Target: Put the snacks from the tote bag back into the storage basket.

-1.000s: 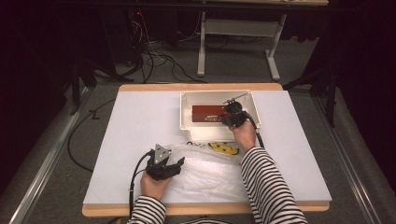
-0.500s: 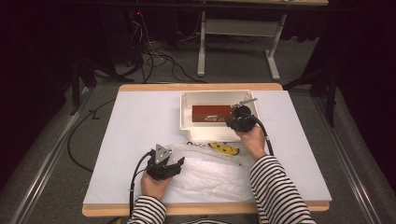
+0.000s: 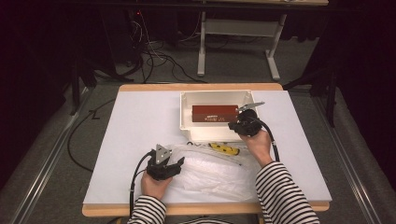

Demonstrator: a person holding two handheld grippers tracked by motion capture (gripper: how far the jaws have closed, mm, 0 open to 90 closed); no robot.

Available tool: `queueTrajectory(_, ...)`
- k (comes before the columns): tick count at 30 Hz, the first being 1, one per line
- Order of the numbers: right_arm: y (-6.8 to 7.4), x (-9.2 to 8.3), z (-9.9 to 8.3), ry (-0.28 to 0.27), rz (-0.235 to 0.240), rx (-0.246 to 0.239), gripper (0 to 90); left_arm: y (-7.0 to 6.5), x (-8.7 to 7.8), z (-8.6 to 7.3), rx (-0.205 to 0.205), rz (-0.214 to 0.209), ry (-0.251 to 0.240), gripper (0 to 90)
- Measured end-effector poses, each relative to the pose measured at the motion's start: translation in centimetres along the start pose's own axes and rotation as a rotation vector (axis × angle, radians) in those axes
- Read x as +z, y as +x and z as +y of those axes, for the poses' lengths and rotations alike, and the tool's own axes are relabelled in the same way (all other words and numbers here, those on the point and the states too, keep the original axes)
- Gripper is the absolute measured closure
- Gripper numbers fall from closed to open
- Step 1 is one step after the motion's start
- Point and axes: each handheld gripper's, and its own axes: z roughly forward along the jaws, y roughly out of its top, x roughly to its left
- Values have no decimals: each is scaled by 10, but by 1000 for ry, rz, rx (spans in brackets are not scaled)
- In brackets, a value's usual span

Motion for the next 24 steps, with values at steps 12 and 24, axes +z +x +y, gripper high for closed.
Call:
queueTrajectory(12,5,-20,-5,-29,-7,-45,836,1,-1,0,-6,-4,-8,411)
queueTrajectory(24,3,-37,-26,-61,9,-42,814,2,-3,2,-13,-31,9,419)
